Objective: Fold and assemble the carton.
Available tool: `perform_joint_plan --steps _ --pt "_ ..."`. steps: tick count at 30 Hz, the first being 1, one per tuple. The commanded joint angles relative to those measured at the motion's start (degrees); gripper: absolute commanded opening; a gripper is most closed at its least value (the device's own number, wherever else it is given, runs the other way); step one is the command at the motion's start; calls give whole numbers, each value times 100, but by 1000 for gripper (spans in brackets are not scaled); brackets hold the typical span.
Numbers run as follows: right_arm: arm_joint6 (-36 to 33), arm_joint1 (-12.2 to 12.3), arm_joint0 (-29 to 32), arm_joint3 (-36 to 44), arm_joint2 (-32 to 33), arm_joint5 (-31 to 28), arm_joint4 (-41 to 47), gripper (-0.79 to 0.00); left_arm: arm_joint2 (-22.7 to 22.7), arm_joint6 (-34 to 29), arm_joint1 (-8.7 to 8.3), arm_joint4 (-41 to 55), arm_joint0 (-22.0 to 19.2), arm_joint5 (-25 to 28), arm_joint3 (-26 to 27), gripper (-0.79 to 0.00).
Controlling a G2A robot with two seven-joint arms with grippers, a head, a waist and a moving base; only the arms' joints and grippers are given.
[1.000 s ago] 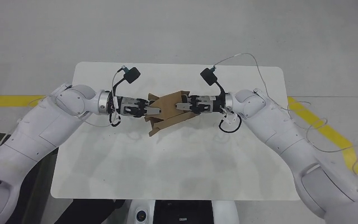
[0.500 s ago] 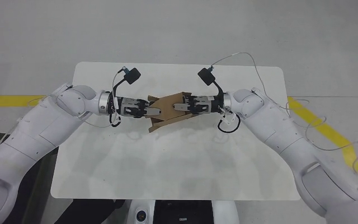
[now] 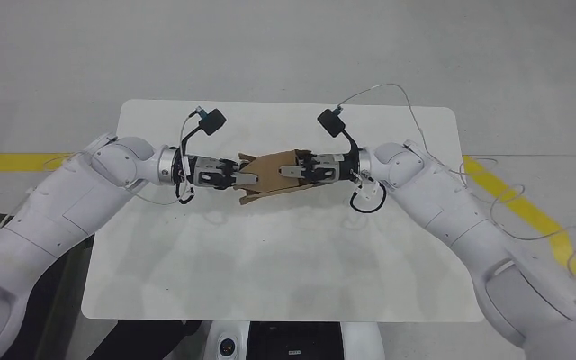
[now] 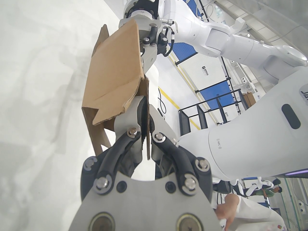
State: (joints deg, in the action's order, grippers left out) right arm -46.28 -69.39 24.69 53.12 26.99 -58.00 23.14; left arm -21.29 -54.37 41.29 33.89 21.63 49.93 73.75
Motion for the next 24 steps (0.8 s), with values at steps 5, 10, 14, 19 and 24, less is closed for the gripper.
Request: perform_joint_plan --steps 5,10,14,19,24 --pt "12 -10 70 -39 197 0 -65 -785 16 -23 -8 238 -50 -24 -35 0" --pt "220 -43 156 -33 405 0 -346 -785 3 -74 -18 453 -64 -75 3 0" --pt "483 -90 195 -42 517 0 -655 -785 -41 -88 -42 589 -67 -89 56 0" --pt "753 -163 211 -110 581 0 -1021 -785 -136 -144 -86 868 -47 -144 135 0" --pt "1107 -245 219 -248 638 88 -1360 -785 -253 -273 -155 1046 -16 -273 319 0"
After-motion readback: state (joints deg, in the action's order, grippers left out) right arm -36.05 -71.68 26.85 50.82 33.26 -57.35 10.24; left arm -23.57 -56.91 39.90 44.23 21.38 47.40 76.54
